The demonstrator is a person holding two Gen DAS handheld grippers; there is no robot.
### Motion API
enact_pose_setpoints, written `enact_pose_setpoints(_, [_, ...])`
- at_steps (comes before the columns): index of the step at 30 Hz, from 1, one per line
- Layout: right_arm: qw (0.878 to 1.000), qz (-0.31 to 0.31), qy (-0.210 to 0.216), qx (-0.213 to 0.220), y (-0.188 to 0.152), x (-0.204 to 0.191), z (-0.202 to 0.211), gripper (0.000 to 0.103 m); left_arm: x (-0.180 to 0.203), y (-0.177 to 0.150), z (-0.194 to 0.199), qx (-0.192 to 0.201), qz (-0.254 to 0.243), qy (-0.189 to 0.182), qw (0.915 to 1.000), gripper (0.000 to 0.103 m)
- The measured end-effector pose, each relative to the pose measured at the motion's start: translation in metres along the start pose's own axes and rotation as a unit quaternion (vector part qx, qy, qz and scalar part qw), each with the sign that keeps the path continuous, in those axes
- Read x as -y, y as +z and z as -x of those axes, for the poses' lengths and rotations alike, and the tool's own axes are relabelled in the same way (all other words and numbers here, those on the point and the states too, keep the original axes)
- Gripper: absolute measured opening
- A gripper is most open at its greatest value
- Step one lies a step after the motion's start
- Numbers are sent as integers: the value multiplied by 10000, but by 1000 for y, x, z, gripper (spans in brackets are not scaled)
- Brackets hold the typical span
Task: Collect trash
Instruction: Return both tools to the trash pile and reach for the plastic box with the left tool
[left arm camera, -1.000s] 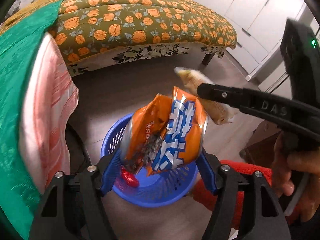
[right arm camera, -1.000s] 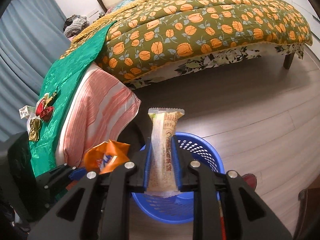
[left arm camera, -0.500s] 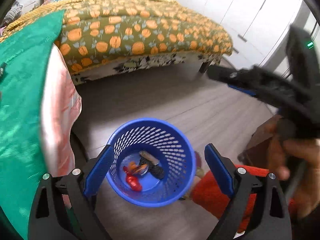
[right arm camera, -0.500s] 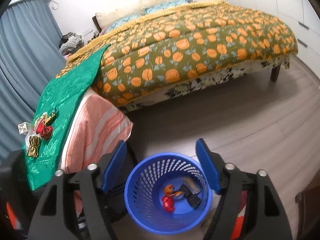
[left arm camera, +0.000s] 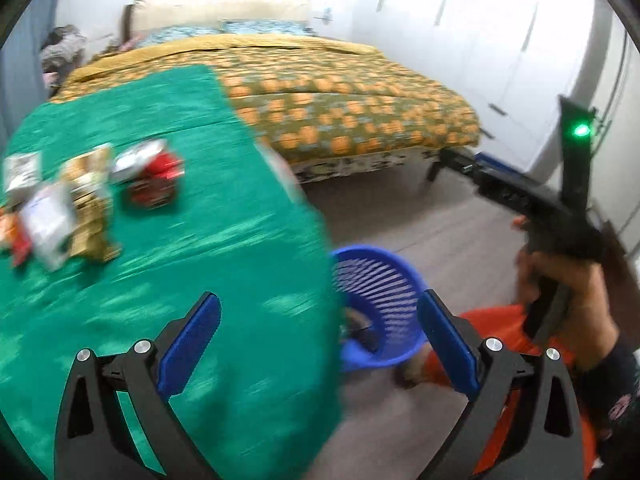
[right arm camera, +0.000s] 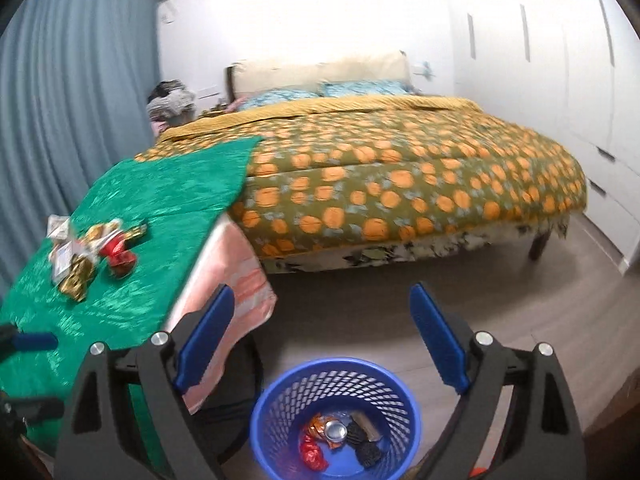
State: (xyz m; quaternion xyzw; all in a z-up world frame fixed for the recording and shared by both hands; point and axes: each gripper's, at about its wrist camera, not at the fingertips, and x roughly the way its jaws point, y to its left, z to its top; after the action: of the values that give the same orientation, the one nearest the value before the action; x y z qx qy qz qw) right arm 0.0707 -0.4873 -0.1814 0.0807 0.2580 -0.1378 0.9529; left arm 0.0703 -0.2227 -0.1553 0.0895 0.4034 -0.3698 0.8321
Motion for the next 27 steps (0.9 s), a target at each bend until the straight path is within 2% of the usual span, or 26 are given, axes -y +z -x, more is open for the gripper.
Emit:
enact_pose_setpoints(3, [9993,222,290,-59,0,-39,0,87,-36,-17,14,-45,160,375,9992,97])
enact_pose_setpoints(8, [9944,465,928,-172,-14,-112,2,87,-102,-36,33,-53,802,795,9936,97])
enact_pose_setpoints(14, [9832,959,1491,-440,-43,-190,-2,87,-161,-41,52,179,1549,1234,9800,97])
enact_pose_setpoints(17, [9768,1366,1586,-459,-55,-215,-2,87,-177,-38,53,237,1754,1427,9738,97])
enact_pose_setpoints(21, [9720,1586,1676,-439,-61,-225,-4,87,-195,-27,44,192,2043,1533,9666,97])
enact_pose_setpoints(27, [9701,1627,1744,-458,-62,-219,-9,87,-223,33,20,321,2505,2038,9459,97])
